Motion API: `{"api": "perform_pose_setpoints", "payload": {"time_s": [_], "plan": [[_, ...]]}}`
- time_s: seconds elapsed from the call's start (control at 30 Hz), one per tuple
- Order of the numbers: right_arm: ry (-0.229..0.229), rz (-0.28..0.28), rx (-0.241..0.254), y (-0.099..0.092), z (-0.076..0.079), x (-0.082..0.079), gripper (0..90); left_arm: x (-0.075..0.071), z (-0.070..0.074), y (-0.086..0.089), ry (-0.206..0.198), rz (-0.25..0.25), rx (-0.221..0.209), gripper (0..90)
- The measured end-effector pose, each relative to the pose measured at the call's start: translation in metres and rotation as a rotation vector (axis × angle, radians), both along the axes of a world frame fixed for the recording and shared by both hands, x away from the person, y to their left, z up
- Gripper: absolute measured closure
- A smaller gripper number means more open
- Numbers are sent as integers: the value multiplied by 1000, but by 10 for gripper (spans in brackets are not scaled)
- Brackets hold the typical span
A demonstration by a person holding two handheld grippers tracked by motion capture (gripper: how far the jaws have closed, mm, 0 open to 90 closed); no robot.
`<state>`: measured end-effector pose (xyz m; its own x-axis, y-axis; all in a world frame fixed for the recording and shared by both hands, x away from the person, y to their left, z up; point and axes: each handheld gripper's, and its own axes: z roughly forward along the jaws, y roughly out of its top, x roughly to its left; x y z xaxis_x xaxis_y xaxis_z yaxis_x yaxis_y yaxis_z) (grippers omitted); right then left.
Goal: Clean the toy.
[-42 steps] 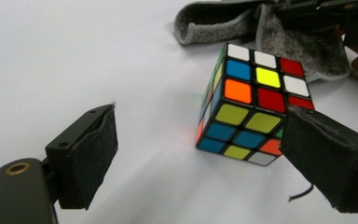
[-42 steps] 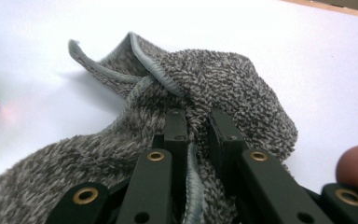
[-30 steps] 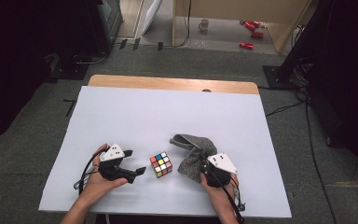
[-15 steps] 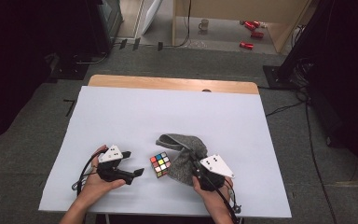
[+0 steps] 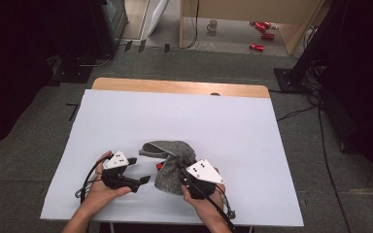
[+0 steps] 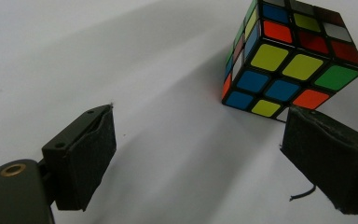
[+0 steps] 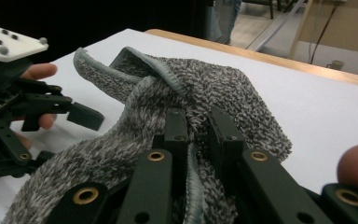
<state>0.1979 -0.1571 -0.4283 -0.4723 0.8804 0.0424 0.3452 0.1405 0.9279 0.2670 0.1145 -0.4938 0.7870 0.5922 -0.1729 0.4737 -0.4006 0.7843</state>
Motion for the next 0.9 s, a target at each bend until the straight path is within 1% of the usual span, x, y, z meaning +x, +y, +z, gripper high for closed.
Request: {"api": "perform_pose_setpoints", "payload": {"time_s": [0.07, 0.1, 0.2, 0.27, 0.3, 0.33, 0.37, 0.4, 0.47, 0.5, 0.53, 0.57, 0.6, 0.7, 0.77, 0.87, 0.9], "plan": [[4, 5, 12, 3, -2, 0, 808, 0, 0, 0, -2, -1, -2, 103], [12, 6, 17, 6, -4, 1, 807, -1, 0, 0, -4, -2, -2, 103], [13, 12, 7, 9, -6, 1, 807, -1, 0, -1, -8, -6, 2, 103], [12, 11, 9, 9, -7, 1, 806, -2, 0, -2, -12, -9, 4, 103], [9, 4, 10, 7, -6, 2, 806, -4, 2, -5, 0, -29, -7, 103], [9, 4, 10, 7, -6, 2, 806, -4, 2, -5, 0, -29, -7, 103], [9, -6, 15, 3, -5, 3, 805, -8, 3, -13, 2, -59, -20, 103], [9, -6, 15, 3, -5, 3, 805, -8, 3, -13, 2, -59, -20, 103], [12, -15, 18, -2, -5, 4, 805, -13, 4, -25, -3, -93, -11, 103], [17, -19, 17, -4, -7, 4, 805, -16, 3, -36, -9, -115, 3, 103], [17, -19, 17, -4, -7, 4, 805, -16, 3, -36, -9, -115, 3, 103], [23, -18, 14, -5, -9, 4, 805, -17, 2, -44, -7, -124, 10, 103], [23, -18, 14, -5, -9, 4, 805, -17, 2, -44, -7, -124, 10, 103], [29, -11, 12, -4, -11, 3, 805, -15, 1, -53, 0, -118, 13, 103], [31, -6, 10, -3, -11, 3, 805, -14, 1, -56, -2, -117, 14, 106], [39, -1, 7, -2, -12, 4, 804, -13, 1, -58, -1, -115, 15, 137], [51, 1, 6, 0, -14, 5, 803, -13, 0, -61, 2, -109, 29, 145]]}}
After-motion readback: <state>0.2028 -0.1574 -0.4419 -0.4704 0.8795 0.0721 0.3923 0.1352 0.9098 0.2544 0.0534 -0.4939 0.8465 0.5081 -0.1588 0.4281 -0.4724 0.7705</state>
